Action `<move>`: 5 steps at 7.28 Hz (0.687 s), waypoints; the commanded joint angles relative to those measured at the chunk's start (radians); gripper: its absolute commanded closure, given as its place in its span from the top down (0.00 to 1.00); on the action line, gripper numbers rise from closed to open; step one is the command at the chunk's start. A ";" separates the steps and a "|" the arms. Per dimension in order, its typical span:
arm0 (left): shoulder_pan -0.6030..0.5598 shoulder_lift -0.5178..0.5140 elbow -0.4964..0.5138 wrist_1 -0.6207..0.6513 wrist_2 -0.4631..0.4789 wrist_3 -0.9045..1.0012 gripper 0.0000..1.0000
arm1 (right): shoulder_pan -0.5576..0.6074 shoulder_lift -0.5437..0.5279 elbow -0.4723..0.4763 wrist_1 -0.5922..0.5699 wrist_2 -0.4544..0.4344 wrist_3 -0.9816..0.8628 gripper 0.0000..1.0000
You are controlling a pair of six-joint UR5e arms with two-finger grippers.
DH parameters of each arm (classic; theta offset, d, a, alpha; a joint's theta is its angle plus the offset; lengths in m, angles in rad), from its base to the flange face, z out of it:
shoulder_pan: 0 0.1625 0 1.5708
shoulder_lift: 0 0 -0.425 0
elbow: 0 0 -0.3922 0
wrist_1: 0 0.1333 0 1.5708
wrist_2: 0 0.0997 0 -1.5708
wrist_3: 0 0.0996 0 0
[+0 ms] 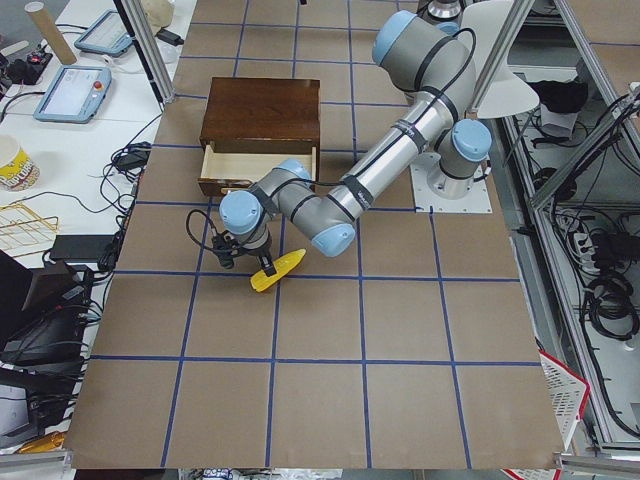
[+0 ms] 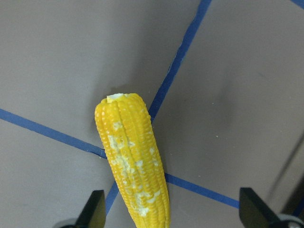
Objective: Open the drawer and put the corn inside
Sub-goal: 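Release the handle and lower the left gripper toward the yellow corn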
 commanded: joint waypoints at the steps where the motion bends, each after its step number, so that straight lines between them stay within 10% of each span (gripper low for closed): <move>1: -0.001 -0.023 -0.029 0.054 0.079 -0.122 1.00 | 0.000 0.000 0.000 0.000 0.000 0.000 1.00; 5: -0.010 -0.055 -0.026 0.075 0.062 -0.266 1.00 | 0.000 0.000 0.000 0.000 0.000 0.000 1.00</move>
